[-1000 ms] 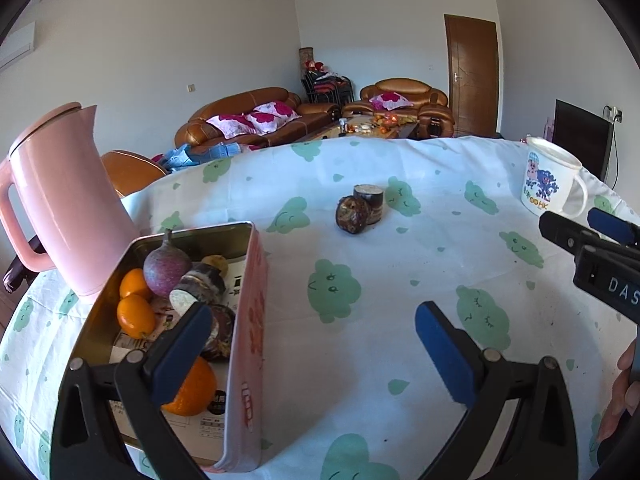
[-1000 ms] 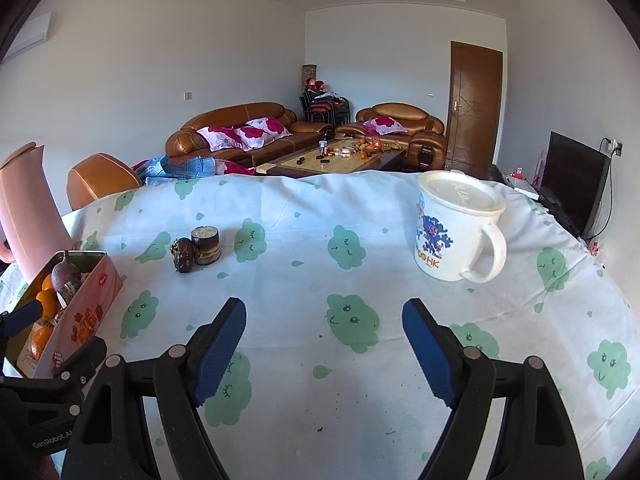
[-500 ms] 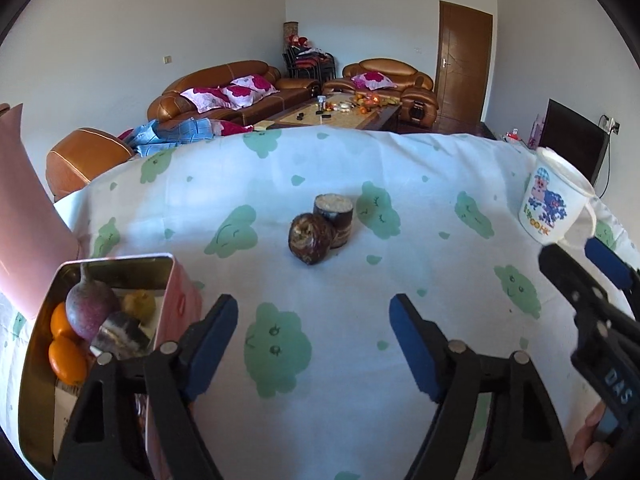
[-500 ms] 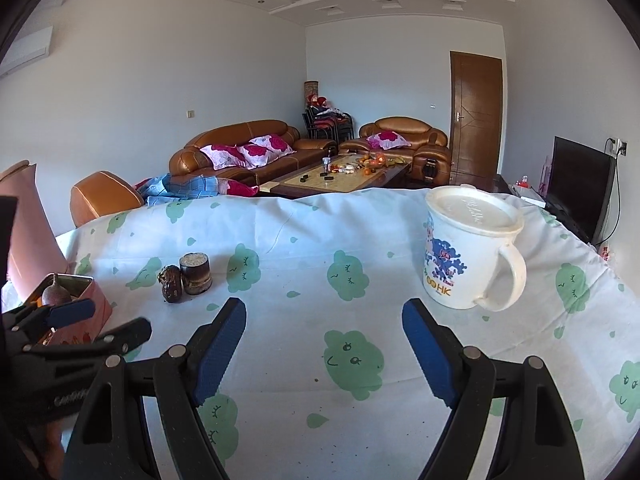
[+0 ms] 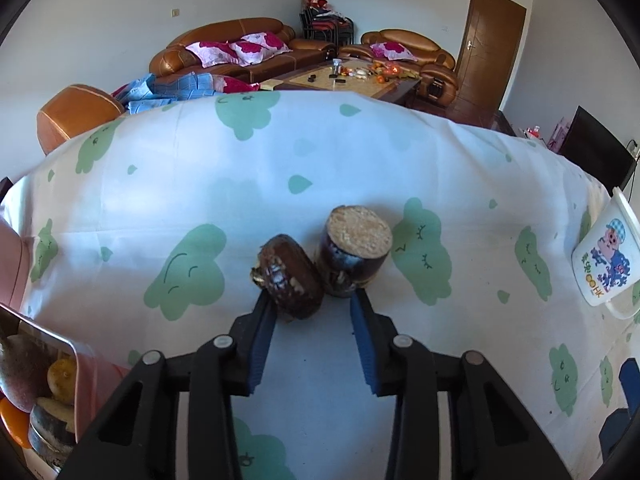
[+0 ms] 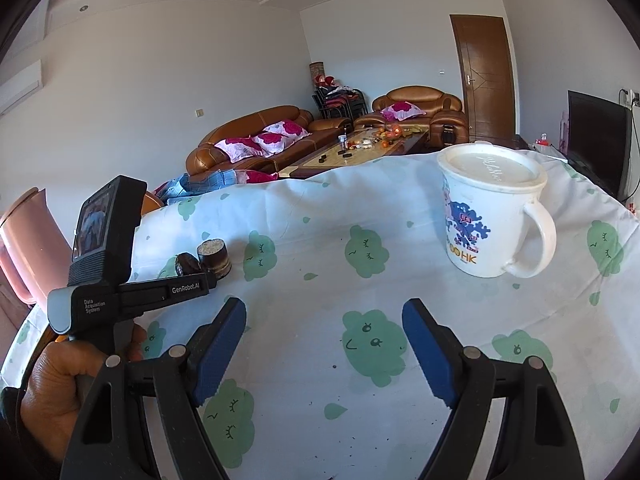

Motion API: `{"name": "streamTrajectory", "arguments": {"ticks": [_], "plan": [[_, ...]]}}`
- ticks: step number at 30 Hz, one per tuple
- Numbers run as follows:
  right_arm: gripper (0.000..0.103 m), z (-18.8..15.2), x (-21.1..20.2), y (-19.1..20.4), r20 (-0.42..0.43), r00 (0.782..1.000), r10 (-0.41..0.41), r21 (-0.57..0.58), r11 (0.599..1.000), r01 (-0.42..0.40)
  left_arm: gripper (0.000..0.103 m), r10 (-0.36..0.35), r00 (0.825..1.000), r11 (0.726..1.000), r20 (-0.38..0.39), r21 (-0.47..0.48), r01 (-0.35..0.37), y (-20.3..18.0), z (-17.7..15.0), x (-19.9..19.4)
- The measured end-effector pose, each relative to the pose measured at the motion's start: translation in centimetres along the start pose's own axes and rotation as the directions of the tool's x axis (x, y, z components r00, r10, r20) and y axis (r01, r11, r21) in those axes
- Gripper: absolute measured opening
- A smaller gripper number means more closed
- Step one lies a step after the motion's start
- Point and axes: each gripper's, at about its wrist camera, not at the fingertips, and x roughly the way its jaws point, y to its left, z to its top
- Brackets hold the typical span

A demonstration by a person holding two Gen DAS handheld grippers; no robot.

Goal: Organize fruits
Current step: 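Close the left gripper on the brown fruit while the right closes on the jar, then lift and carry the brown fruit toward the tin box with the left while the right carries the jar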

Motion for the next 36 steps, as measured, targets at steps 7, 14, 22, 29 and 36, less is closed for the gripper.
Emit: {"name": "streamTrajectory", "arguments": {"ticks": [7, 14, 22, 29, 36], "plan": [[0.082, 0.3, 1.6, 0.1, -0.075, 0.994, 0.076, 0.037, 0.997, -0.074, 0.022, -0.056, 0.998, 0.996, 0.027, -0.069, 0.058, 1.8, -0.5, -1.3], [0.082, 3.9, 8.7, 3.8, -0.201, 0.959, 0.2, -0.034, 0.977, -0.211, 0.023, -0.095, 0.987, 0.993, 0.127, -0.057, 0.102, 3.1, -1.7, -7.0], [0.079, 4.4, 16.4, 8.5, -0.317, 0.921, 0.226, -0.047, 0.966, -0.254, 0.023, -0.066, 0.99, 0.997, 0.127, -0.021, 0.069, 4.0, -1.3, -7.1], [0.039, 4.9, 17.6, 9.9, -0.335, 0.911, 0.242, -0.08, 0.956, -0.283, 0.022, -0.056, 0.991, 0.998, 0.118, -0.032, 0.06, 4.4, -1.4, -6.3], [0.039, 4.0, 11.8, 6.4, -0.217, 0.96, 0.178, -0.04, 0.981, -0.191, 0.022, -0.055, 0.989, 0.998, 0.138, 0.024, 0.052, 2.7, -2.7, -7.5]]}}
